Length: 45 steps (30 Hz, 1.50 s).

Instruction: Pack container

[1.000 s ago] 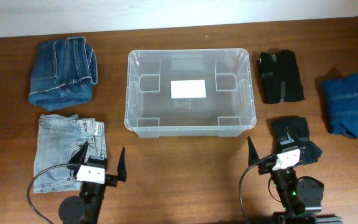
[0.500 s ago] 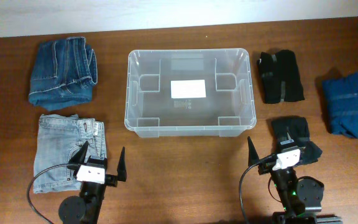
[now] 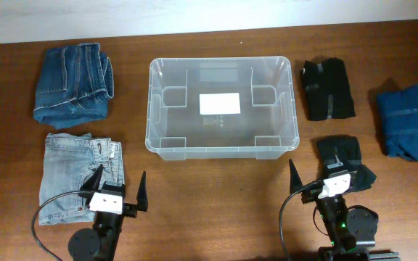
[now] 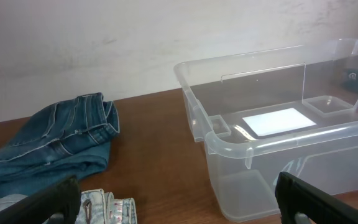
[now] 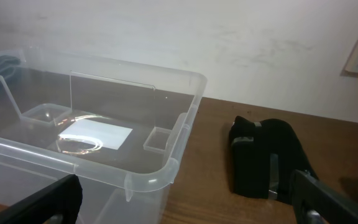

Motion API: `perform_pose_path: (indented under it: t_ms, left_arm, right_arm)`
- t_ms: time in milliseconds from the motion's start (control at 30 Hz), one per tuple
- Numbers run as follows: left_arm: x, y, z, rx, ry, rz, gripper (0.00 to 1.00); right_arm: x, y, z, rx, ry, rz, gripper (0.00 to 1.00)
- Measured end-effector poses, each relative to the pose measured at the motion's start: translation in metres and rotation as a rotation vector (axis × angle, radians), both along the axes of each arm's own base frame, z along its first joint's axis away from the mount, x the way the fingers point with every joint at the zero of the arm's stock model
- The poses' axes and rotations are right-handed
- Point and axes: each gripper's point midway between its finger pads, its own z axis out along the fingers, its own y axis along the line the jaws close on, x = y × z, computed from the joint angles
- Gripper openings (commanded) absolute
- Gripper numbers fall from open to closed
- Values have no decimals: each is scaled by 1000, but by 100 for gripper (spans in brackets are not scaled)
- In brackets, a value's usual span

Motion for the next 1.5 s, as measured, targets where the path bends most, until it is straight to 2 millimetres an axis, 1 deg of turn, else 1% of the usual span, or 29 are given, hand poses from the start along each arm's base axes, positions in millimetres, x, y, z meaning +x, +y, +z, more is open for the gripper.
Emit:
perform_pose_path:
  t_ms: [400, 700, 933, 1367, 1500]
  left_arm:
    - [0, 0, 0, 0, 0, 0, 99]
    - [-4, -15, 2, -6, -5, -90, 99]
    - [-5, -19, 2, -8, -7, -116, 99]
    - [-5, -20, 2, -8, -7, -120, 99]
    - [-3, -13, 1, -5, -5, -78, 100]
  right_arm:
    - [0, 0, 0, 0, 0, 0, 98]
    - [0, 0, 0, 0, 0, 0, 98]
    - [0, 0, 0, 0, 0, 0, 98]
    - [0, 0, 0, 1, 0, 0, 98]
    - [0, 0, 0, 0, 0, 0, 98]
